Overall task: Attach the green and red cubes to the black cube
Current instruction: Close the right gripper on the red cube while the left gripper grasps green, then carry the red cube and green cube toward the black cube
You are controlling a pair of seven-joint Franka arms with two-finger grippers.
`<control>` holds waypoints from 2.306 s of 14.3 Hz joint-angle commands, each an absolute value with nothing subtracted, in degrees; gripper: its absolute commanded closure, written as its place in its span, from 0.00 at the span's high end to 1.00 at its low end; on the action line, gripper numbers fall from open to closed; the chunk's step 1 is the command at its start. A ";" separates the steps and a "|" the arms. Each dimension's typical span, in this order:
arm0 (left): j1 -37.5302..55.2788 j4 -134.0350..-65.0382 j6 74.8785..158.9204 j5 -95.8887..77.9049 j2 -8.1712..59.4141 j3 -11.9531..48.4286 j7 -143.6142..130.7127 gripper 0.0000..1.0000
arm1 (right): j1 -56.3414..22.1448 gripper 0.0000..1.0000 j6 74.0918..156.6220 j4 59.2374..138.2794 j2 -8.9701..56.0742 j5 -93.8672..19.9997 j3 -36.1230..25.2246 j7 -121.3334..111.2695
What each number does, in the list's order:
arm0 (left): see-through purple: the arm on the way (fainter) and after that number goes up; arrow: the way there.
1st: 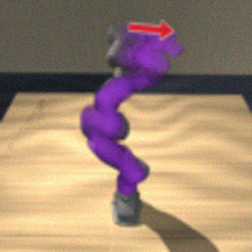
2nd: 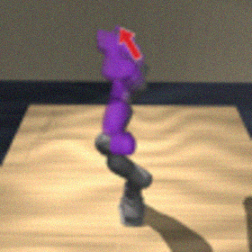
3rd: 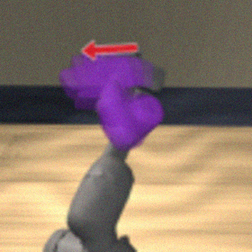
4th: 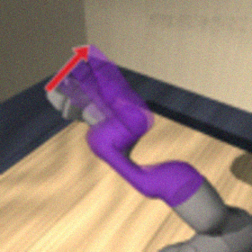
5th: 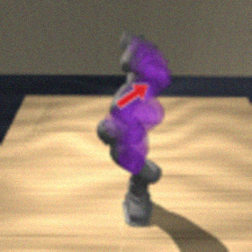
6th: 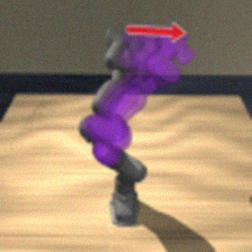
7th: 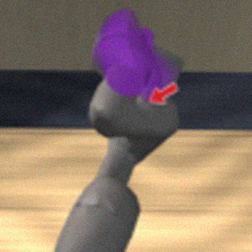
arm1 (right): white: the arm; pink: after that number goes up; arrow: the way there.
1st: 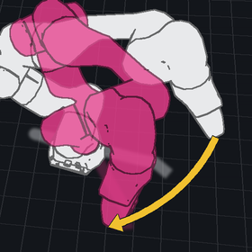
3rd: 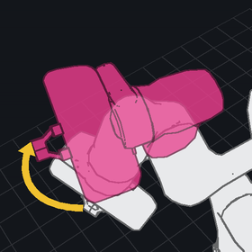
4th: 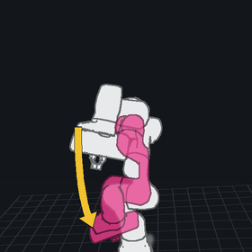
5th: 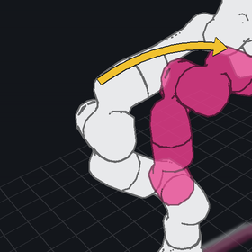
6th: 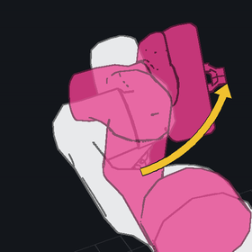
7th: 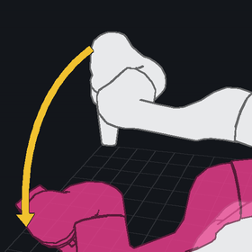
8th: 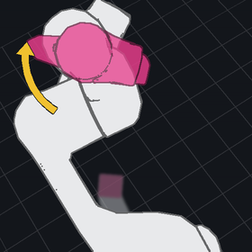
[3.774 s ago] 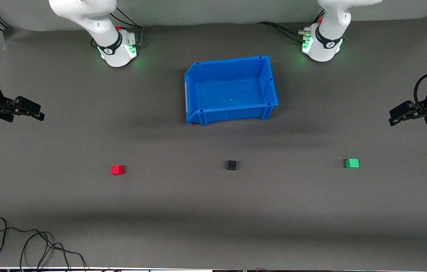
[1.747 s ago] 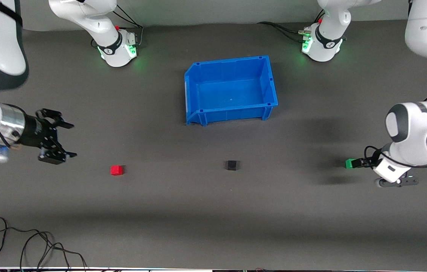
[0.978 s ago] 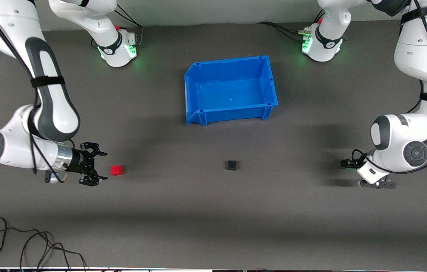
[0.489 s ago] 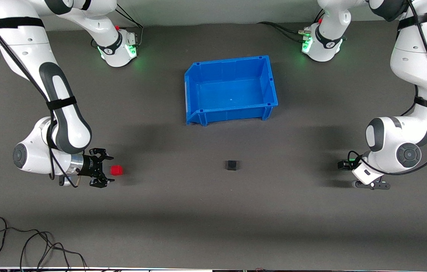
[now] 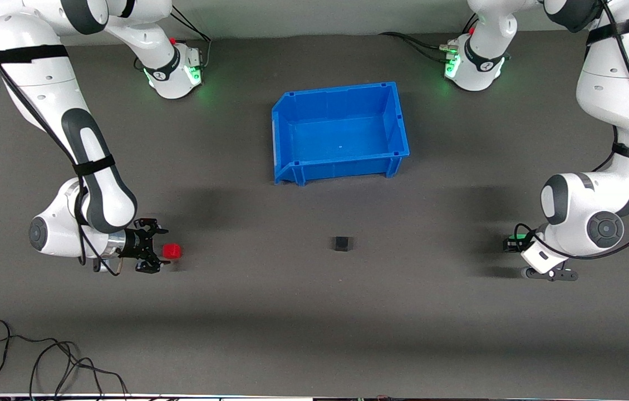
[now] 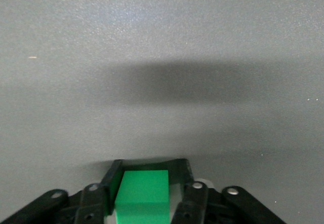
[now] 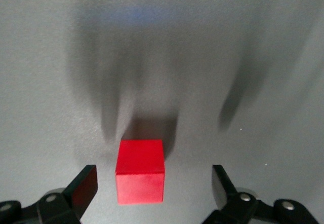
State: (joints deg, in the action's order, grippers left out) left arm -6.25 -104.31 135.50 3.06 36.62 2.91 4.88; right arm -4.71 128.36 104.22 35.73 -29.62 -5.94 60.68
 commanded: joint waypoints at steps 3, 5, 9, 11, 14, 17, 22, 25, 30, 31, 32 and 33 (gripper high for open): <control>-6.42 -103.54 134.38 3.78 36.83 2.72 4.66 0.00 | -4.75 0.79 129.46 104.33 36.47 -31.46 -6.06 58.71; -6.50 -103.45 134.30 3.69 36.65 2.72 4.40 0.00 | -4.66 0.50 129.46 104.24 36.39 -31.46 -6.06 58.80; -5.19 -99.60 130.11 2.72 35.95 3.34 -18.90 0.00 | -4.66 0.29 129.29 104.06 36.04 -31.55 -6.06 58.80; -4.05 -94.16 123.35 2.72 36.04 3.43 -27.39 0.00 | -4.75 0.27 129.11 103.89 35.86 -31.55 -6.06 58.89; -3.25 -88.35 118.31 1.15 36.04 3.51 -34.07 0.00 | -5.36 0.27 128.33 103.10 34.20 -31.46 -5.98 60.20; -1.68 -87.01 117.86 -1.49 35.69 4.13 -45.32 0.00 | -7.89 0.27 125.08 99.86 33.40 -31.46 -5.36 66.51; -0.45 -86.13 118.21 -2.46 35.42 4.22 -57.63 0.00 | -17.65 0.24 125.68 94.41 33.92 -31.55 -5.36 81.27; 1.39 -84.99 118.39 -2.29 35.85 4.22 -72.11 0.00 | -23.36 0.24 128.48 91.94 34.98 -32.34 -5.45 89.89; 7.63 -85.08 120.05 -6.31 38.76 4.31 -90.68 0.00 | -32.33 0.24 139.46 91.76 38.49 -32.34 -5.45 100.70; 9.21 -85.08 120.84 -8.07 39.11 4.22 -91.92 0.00 | -33.74 0.24 141.31 91.67 39.45 -32.26 -5.45 102.72; 10.79 -85.25 121.81 -8.96 39.29 4.22 -93.24 0.00 | -34.97 0.24 142.81 91.15 40.33 -32.26 -5.45 104.31; 12.38 -85.43 122.16 -8.96 39.81 4.22 -94.12 0.00 | -36.29 0.24 143.61 89.75 41.73 -32.26 -5.45 106.41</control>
State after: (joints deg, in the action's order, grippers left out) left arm 9.10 -85.75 121.26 -7.68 39.09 5.14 -90.80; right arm -33.94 141.87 93.32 38.65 -31.03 -4.72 102.58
